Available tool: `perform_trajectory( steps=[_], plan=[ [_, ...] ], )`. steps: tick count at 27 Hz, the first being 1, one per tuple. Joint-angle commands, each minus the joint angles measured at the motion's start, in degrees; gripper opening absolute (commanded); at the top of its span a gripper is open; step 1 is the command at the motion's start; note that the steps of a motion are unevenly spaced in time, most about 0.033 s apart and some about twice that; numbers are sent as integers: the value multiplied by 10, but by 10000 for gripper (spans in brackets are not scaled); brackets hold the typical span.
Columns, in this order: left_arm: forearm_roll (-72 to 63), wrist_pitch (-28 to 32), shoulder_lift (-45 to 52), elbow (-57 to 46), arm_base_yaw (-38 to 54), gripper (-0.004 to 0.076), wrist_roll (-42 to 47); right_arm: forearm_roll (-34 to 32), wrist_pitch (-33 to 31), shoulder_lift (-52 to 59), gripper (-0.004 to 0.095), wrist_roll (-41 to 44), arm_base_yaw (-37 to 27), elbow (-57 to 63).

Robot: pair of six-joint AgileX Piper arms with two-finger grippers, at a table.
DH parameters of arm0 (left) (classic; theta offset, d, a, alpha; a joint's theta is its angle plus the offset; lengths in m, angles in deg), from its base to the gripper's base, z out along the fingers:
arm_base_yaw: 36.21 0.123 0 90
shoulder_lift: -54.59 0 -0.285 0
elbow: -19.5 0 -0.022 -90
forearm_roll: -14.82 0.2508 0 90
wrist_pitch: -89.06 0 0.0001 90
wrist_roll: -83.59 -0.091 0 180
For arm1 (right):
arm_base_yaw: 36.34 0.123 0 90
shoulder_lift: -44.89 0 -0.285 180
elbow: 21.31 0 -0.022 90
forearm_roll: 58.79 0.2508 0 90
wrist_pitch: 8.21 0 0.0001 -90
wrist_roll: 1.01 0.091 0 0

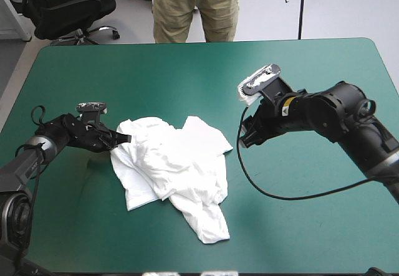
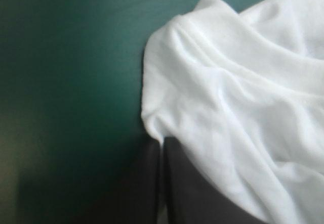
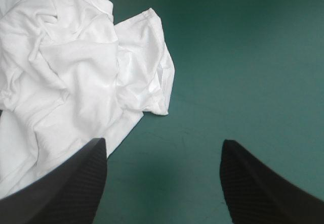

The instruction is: Fold the cloth

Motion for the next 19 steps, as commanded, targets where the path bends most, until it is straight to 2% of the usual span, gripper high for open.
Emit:
perform_trajectory(
  steps=[1, 5, 16, 19],
  plan=[
    [-15, -28, 6, 3, -3, -12, 0, 12, 57, -34, 593, -3, -4, -13],
    [-15, -32, 6, 3, -3, -13, 0, 37, 77, -104, 593, -31, -4, -13],
    [-15, -36, 6, 3, -3, -12, -7, 42, 114, -237, 539, -31, -4, -13],
    [-15, -36, 6, 3, -3, -14, -7, 75, 112, -263, 538, -44, -4, -13]
  ],
)
